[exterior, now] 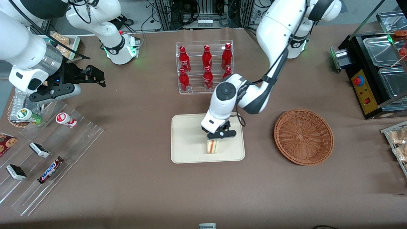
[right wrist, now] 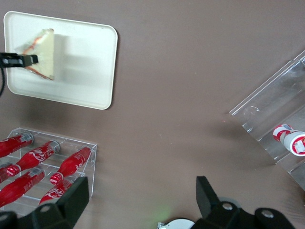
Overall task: Place sandwich from basket to tray
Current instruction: 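Lift the sandwich and carry it with the left gripper over the cream tray, then lower the sandwich onto the tray and open the left gripper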
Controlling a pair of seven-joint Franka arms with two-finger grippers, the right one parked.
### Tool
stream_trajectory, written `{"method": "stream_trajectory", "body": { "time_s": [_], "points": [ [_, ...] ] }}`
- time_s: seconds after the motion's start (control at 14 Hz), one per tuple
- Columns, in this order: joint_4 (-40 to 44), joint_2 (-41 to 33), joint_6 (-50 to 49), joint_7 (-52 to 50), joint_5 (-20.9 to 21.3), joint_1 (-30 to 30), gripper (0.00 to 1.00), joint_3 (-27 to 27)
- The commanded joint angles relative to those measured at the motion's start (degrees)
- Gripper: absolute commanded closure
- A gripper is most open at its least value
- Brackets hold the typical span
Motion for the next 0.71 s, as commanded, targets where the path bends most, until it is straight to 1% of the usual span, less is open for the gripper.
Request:
{"method": "stream_trajectory", "body": {
  "time_s": [0.0, 0.14, 0.21, 0.29, 0.36, 0.43, 0.64],
  "points": [
    [1.7, 2.8, 2.9, -3.7, 0.2, -2.7, 0.96, 1.3],
    [1.7, 3.7, 4.7, -5.5, 0.2, -2.8, 0.92, 1.3],
    [1.7, 3.7, 4.7, -5.7, 0.2, -2.8, 0.78, 1.3],
    [1.7, 3.6, 4.6, -6.0, 0.1, -2.8, 0.27, 1.3],
    [1.7, 2.9, 4.5, -6.4, 0.3, -2.7, 0.00, 1.3],
    [1.8, 1.7, 3.6, -6.4, 0.3, -2.6, 0.00, 1.4],
    [1.8, -4.5, -3.4, -5.7, 0.3, -1.8, 0.00, 1.7]
  ]
}}
